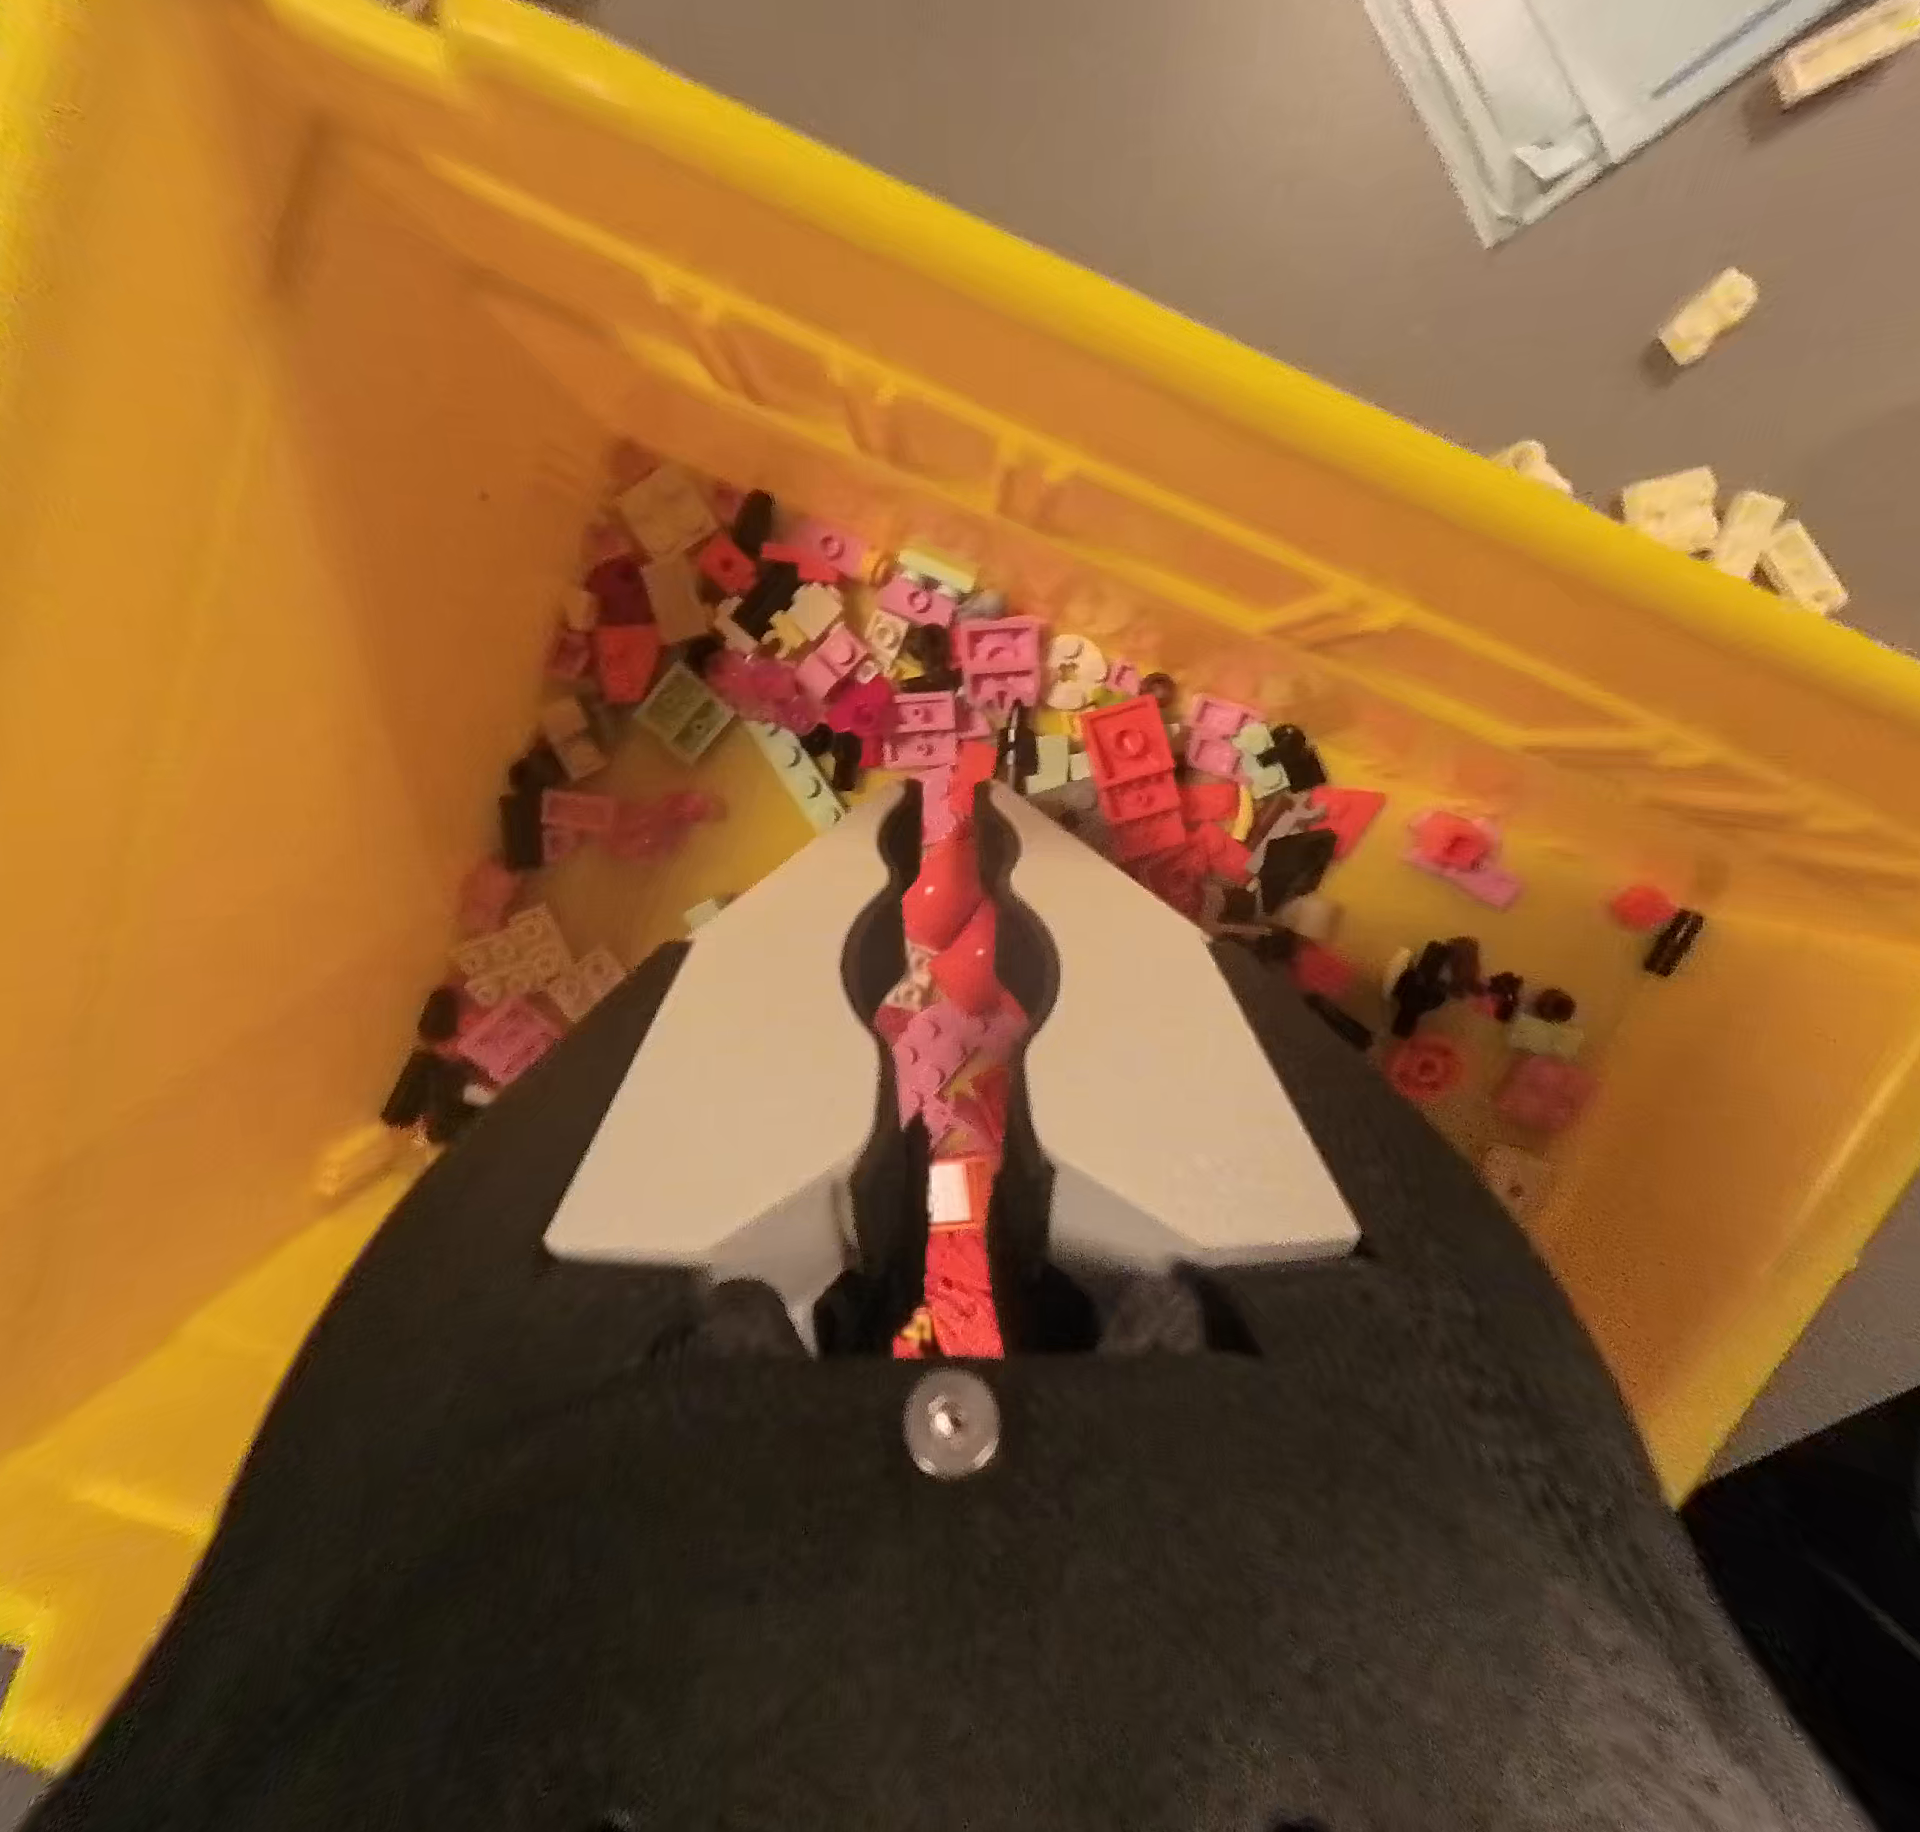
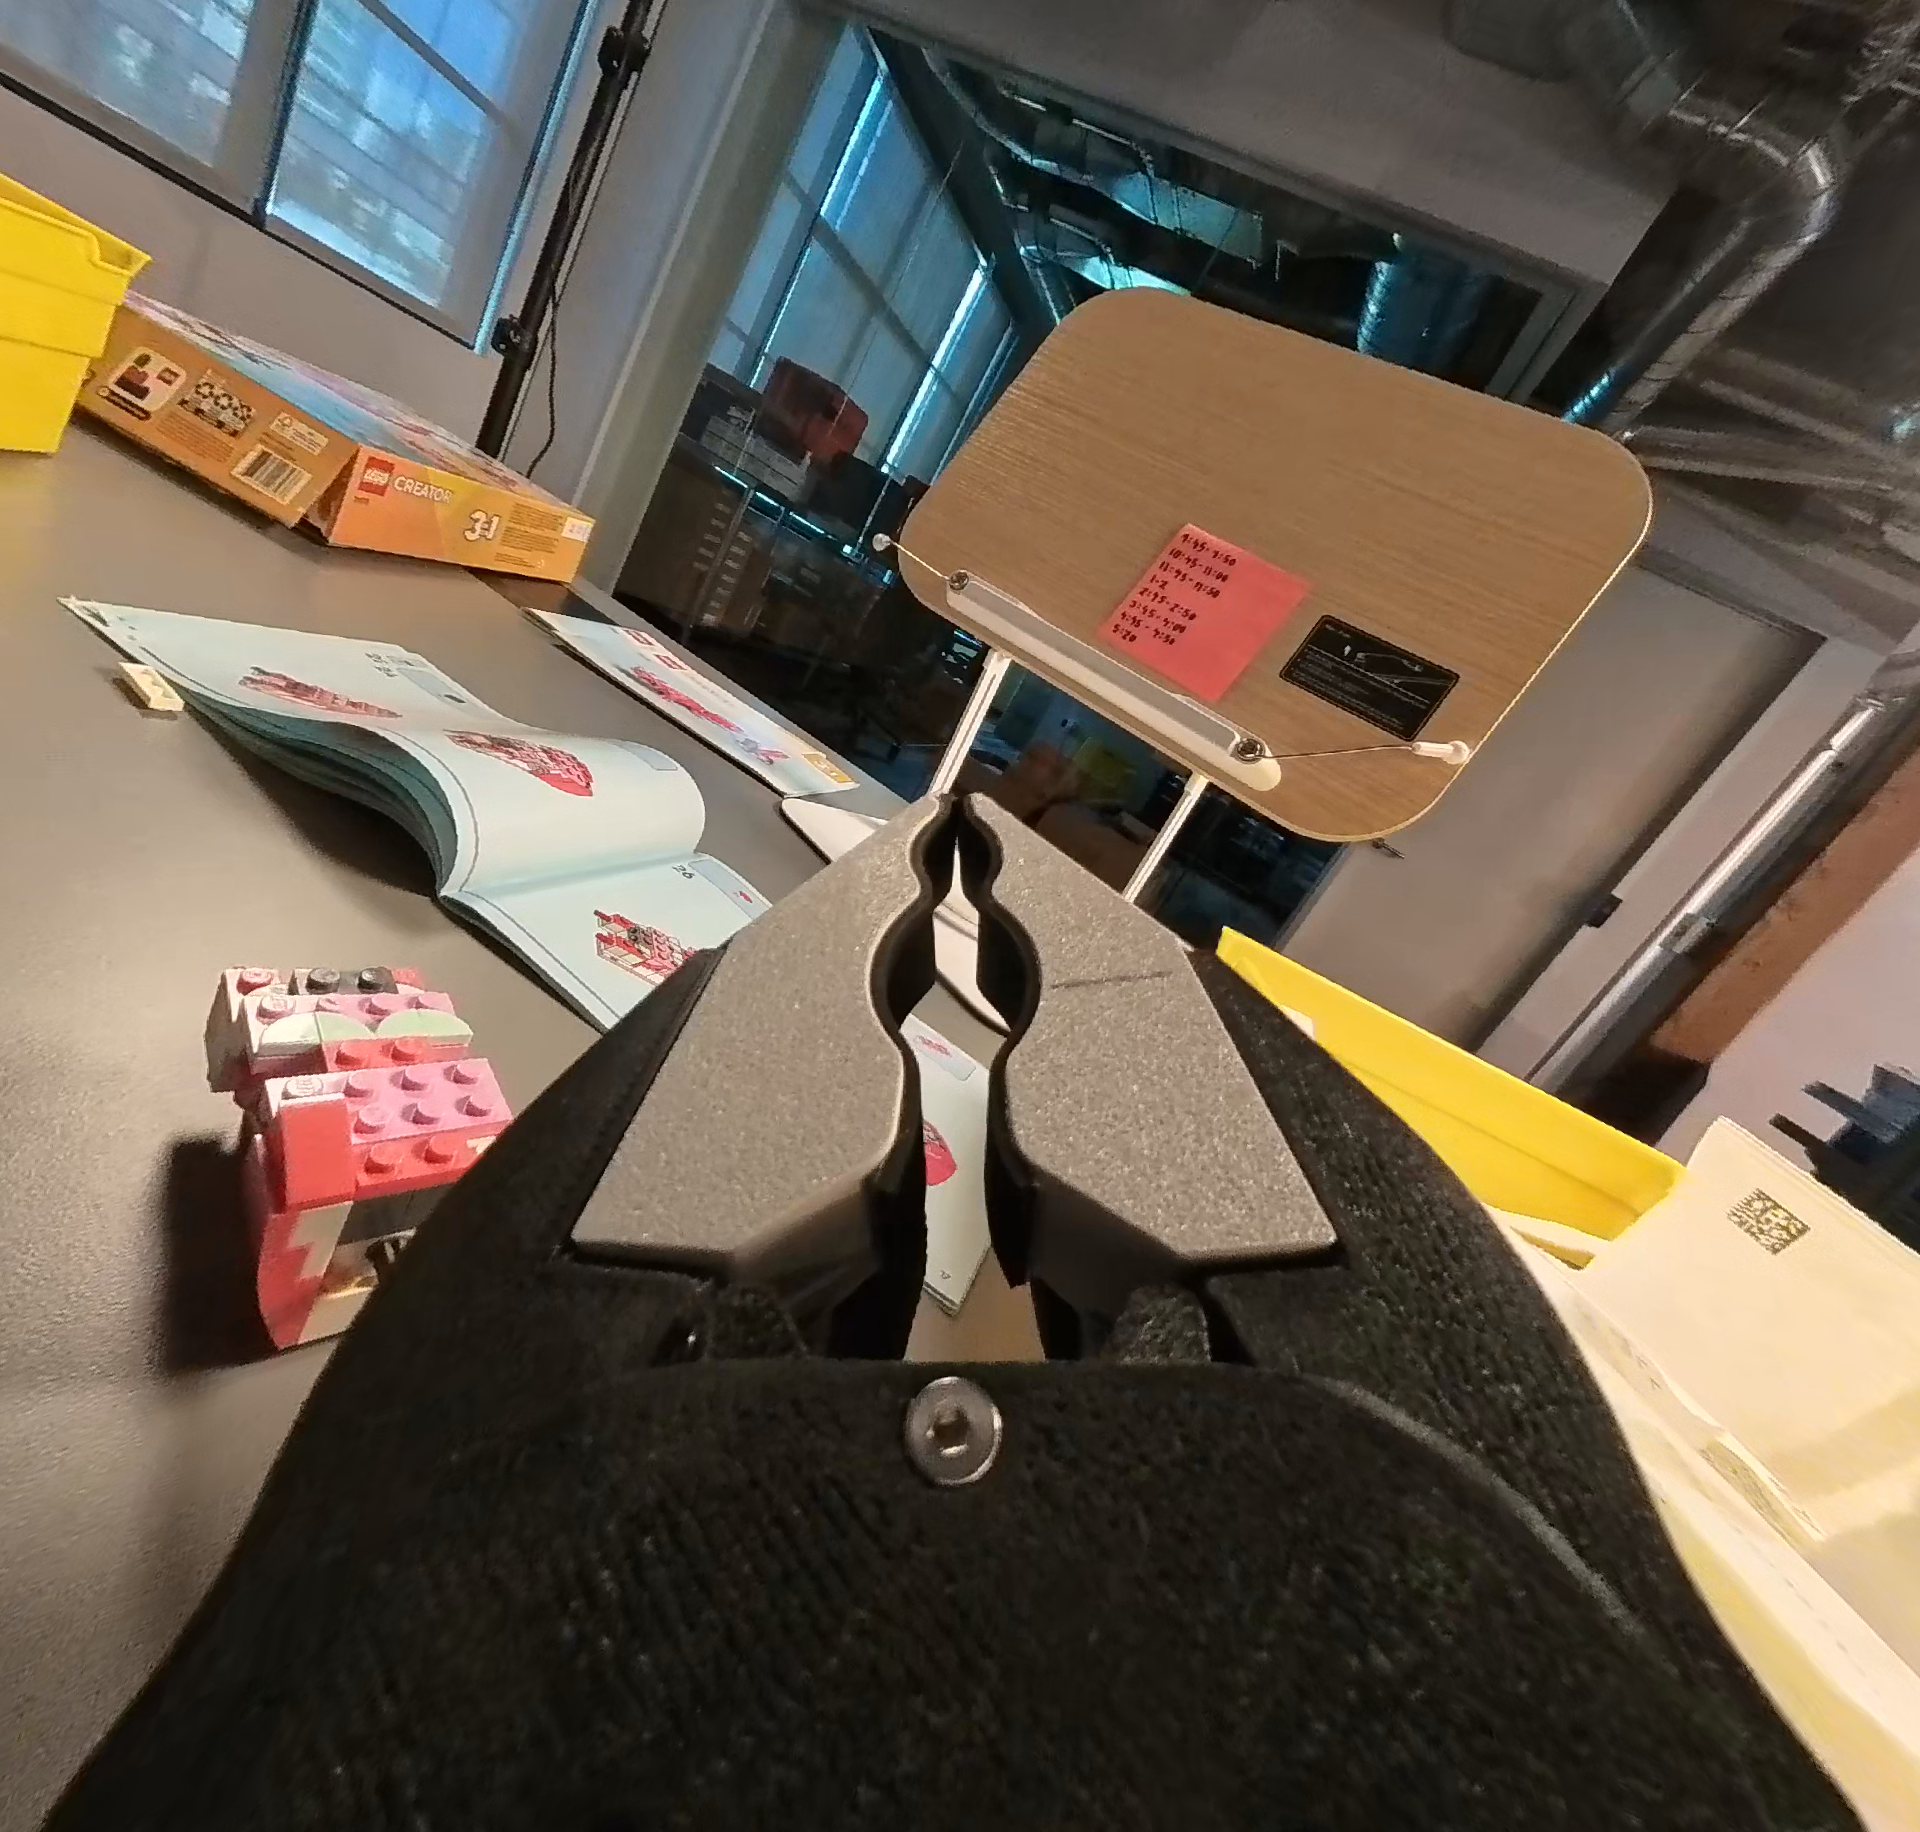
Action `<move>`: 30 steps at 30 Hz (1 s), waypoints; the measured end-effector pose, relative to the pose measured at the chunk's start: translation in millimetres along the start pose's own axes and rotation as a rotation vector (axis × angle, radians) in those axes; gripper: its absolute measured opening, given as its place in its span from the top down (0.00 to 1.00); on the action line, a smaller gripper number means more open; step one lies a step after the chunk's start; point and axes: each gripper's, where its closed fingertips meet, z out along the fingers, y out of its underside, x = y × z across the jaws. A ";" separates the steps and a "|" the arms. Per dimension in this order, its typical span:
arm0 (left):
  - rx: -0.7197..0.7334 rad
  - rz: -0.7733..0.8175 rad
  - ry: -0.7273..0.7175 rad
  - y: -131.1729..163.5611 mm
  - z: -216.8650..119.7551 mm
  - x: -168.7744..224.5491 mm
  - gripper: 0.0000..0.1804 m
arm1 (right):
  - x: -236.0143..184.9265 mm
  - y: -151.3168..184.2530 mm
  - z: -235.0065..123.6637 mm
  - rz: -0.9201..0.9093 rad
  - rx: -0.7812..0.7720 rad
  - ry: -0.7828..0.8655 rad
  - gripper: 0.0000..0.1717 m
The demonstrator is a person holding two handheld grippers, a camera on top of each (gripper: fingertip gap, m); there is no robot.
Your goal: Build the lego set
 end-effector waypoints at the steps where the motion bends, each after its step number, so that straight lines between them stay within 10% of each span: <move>1: -0.002 0.034 0.016 0.2 1.0 3.2 0.95 | -0.3 0.4 0.4 0.001 -0.001 -0.003 1.00; 23: -0.077 0.139 -0.003 12.1 22.8 -0.6 0.96 | -16.6 -0.2 2.5 -0.033 0.002 -0.074 1.00; 30: 0.163 0.002 0.165 -27.1 -24.6 16.6 0.96 | -14.1 0.6 4.6 -0.008 -0.002 -0.058 1.00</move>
